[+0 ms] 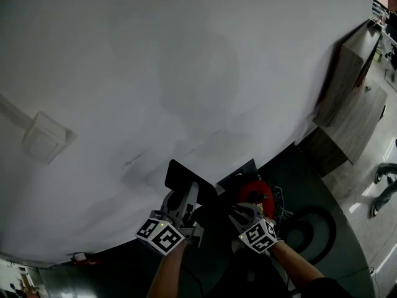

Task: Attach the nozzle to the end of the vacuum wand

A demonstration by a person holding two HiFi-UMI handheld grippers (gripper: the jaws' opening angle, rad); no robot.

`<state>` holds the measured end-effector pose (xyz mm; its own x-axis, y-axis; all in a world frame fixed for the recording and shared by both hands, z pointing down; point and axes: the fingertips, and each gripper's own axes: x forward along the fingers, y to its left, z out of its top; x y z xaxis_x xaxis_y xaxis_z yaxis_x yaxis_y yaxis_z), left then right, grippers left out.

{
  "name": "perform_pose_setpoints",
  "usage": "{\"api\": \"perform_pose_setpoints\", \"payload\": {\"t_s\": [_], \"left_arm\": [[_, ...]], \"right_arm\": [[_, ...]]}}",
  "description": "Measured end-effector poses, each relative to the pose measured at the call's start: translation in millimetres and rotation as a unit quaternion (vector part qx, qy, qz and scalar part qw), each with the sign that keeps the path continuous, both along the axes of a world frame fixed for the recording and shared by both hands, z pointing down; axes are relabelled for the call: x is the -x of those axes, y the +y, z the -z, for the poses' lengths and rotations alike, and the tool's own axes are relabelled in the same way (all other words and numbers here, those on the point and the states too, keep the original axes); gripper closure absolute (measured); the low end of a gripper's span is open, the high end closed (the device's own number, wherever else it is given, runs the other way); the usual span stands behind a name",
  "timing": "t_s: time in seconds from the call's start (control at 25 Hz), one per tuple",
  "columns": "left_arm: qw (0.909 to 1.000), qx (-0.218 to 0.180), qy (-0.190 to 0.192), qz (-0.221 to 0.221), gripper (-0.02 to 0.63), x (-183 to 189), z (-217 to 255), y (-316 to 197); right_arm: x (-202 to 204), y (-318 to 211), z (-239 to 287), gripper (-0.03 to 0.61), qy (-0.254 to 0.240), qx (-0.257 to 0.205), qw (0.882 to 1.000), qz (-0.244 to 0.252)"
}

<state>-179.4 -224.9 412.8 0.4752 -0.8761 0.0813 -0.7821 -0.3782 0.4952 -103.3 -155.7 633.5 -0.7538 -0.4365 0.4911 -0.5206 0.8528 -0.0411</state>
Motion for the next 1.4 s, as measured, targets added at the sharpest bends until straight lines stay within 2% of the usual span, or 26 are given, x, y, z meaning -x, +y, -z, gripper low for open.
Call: {"api": "perform_pose_setpoints", "payload": {"t_s": [0.08,0.2,0.36,0.44,0.56,0.72,0.84,0.92,1.0,1.08,1.2,1.28,1.4], "left_arm": [[0.9998,-0.010,-0.014,-0.010,0.529,-6.6,3.7,2.7],[0.9969,-0.033,-0.064,-0.032,0.529,-26.7,12.3,11.3],[0.9879,-0.061,-0.133,-0.050,0.529,-48.7,18.2,25.1],[0.9859,-0.066,-0.145,-0.051,0.529,-51.1,15.9,25.4],[0.9913,-0.046,-0.116,-0.042,0.529,-37.0,7.7,16.4],[0.9985,-0.019,-0.044,-0.024,0.529,-12.8,-0.8,9.6],[0.9998,-0.005,0.013,-0.012,0.529,1.9,-7.1,5.3],[0.9994,-0.003,0.034,-0.010,0.529,5.0,-7.9,4.5],[0.9995,-0.020,0.013,-0.021,0.529,-5.0,-1.5,9.2],[0.9972,-0.051,-0.038,-0.039,0.529,-24.9,8.1,18.4],[0.9884,-0.095,-0.105,-0.055,0.528,-49.7,17.0,33.2],[0.9875,-0.107,-0.105,-0.047,0.528,-48.9,17.2,36.2],[0.9945,-0.093,-0.043,-0.020,0.528,-25.8,11.8,30.6]], "right_arm": [[0.1,-0.3,-0.3,0.426,0.001,0.000,1.000,0.000],[1.2,-3.2,-1.3,0.426,0.004,0.001,1.000,-0.004],[4.6,-3.1,-3.0,0.426,0.007,0.003,1.000,0.000],[7.7,-0.8,-4.1,0.426,0.008,0.004,1.000,0.005],[13.6,7.7,-5.0,0.426,0.008,0.004,1.000,0.014],[13.9,15.0,-4.9,0.426,0.006,0.002,1.000,0.019],[11.8,18.8,-3.3,0.426,0.005,0.001,1.000,0.021],[10.3,20.4,-2.6,0.426,0.005,0.000,1.000,0.020],[8.9,20.0,-2.1,0.426,0.005,0.000,1.000,0.019],[7.7,17.7,-2.1,0.426,0.005,0.001,1.000,0.016],[7.7,15.5,-2.7,0.426,0.005,0.004,1.000,0.012],[7.6,15.1,-2.4,0.426,0.005,0.005,1.000,0.011],[6.2,17.6,-1.0,0.426,0.003,0.003,1.000,0.012]]}}
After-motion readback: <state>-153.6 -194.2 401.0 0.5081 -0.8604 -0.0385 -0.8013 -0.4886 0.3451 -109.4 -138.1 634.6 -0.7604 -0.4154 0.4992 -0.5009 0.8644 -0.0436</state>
